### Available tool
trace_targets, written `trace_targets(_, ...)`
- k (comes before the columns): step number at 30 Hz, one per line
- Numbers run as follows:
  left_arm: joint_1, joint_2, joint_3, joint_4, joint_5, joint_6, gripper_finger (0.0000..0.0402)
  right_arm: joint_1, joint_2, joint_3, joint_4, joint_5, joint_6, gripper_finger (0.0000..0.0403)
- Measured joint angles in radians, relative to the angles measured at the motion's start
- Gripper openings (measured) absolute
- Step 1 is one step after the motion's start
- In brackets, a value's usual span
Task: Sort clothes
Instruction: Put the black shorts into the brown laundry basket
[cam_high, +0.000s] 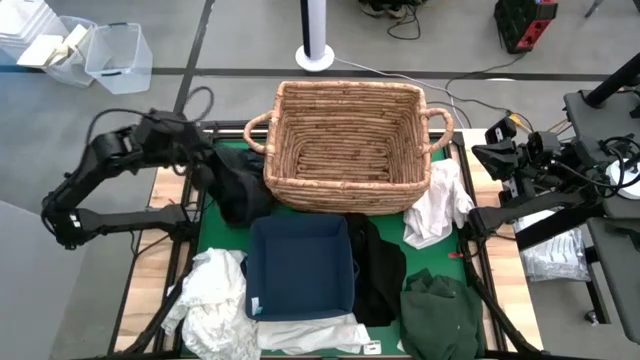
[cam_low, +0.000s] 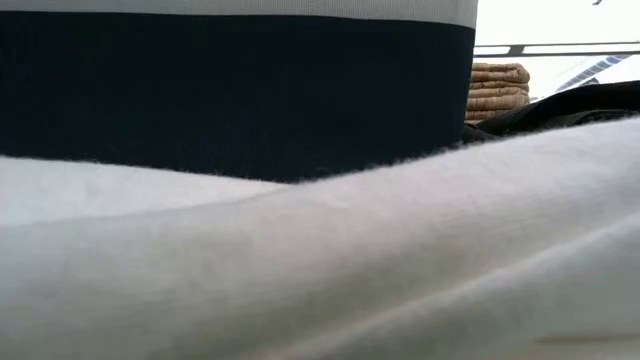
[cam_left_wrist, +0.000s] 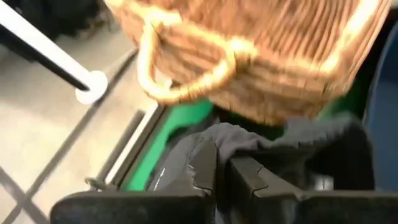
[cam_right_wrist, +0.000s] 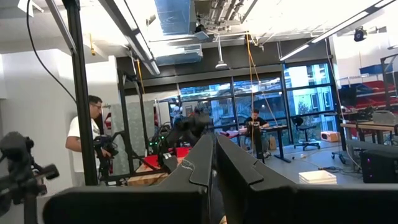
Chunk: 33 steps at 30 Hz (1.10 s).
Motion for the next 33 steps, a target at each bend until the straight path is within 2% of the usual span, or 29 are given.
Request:
trace_targets(13,0.0,0.002,0.345,0.01,-0.053,0.021,0.0,0.0,0.0,0.0,0.0,0.0,-0.005,0.0013)
trace_targets(20,0.0,0.026,0.444,0.082,-0.099,0.05,0.0,0.0,0.0,0.0,0.001,0.019,-0.02,0.0013)
trace_targets(26,-0.001,0.06,0.495,0.264,-0.008,0.052,0.0,0.0,0.0,0.0,0.002,0.056,0.003,0.0013)
trace_targets(33,-0.001,0.124,0.604,0.352,0.002,0.062,0.0,0.0,0.0,0.0,0.01,0.056,0.004,0.0013)
